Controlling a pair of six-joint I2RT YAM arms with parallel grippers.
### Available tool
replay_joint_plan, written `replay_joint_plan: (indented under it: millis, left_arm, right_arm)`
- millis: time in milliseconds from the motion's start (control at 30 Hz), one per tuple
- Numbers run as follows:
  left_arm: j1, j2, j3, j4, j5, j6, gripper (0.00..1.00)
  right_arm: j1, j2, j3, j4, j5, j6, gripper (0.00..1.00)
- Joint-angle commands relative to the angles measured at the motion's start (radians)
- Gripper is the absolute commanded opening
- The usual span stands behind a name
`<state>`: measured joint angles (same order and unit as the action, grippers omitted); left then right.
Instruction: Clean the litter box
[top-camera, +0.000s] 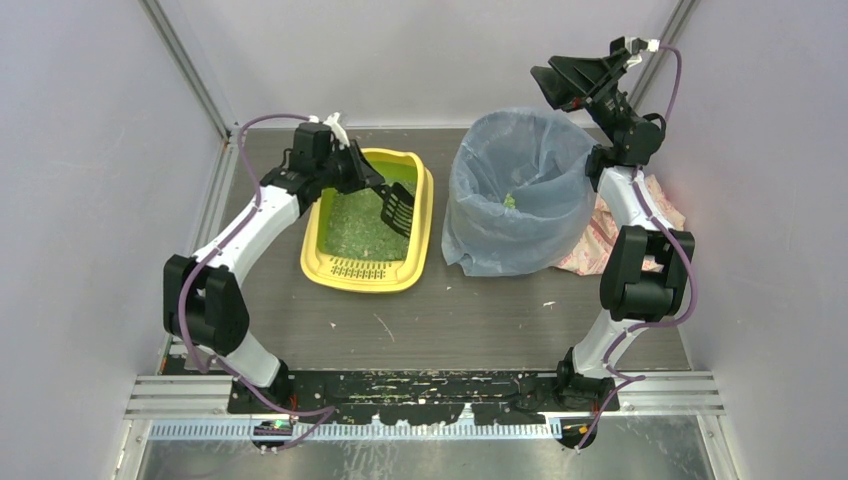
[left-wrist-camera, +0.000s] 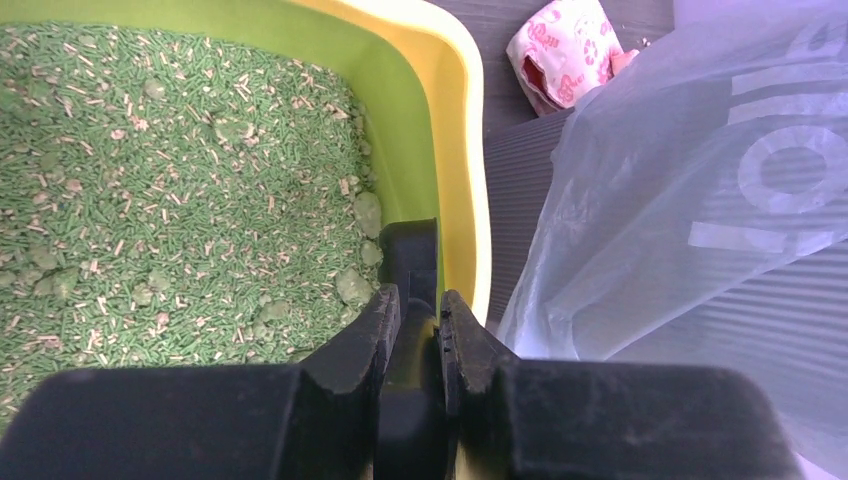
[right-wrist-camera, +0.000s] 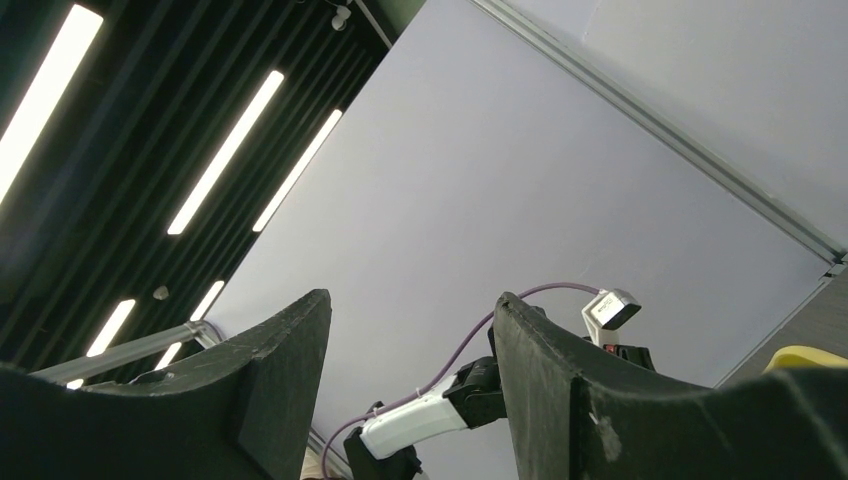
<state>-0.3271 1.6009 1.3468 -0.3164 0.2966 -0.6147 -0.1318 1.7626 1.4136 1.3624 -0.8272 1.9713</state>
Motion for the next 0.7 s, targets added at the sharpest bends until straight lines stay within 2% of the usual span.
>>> replay_joint_plan:
  millis: [0, 300, 467, 667]
  left_arm:
    - [-0.03, -0.024, 0.004, 0.046, 0.017, -0.026, 0.0]
    - [-0.123, 0.006, -0.062, 0.035, -0.068, -0.006, 0.0]
    - [-0.171, 0.021, -0.055, -0.055, -0.215, 0.092, 0.0]
    - [-0.188, 0.052, -0.063, -0.124, -0.323, 0.177, 0.0]
  right_arm:
    - [0.004, -0.017, 0.007, 0.067, 0.016, 0.011, 0.66]
    - [0.004, -0.015, -0.002, 0.067, 0.014, 0.011, 0.66]
    - [0.004, -0.009, -0.001, 0.067, 0.016, 0.013, 0.66]
    - [0.005, -0.002, 0.002, 0.068, 0.023, 0.017, 0.66]
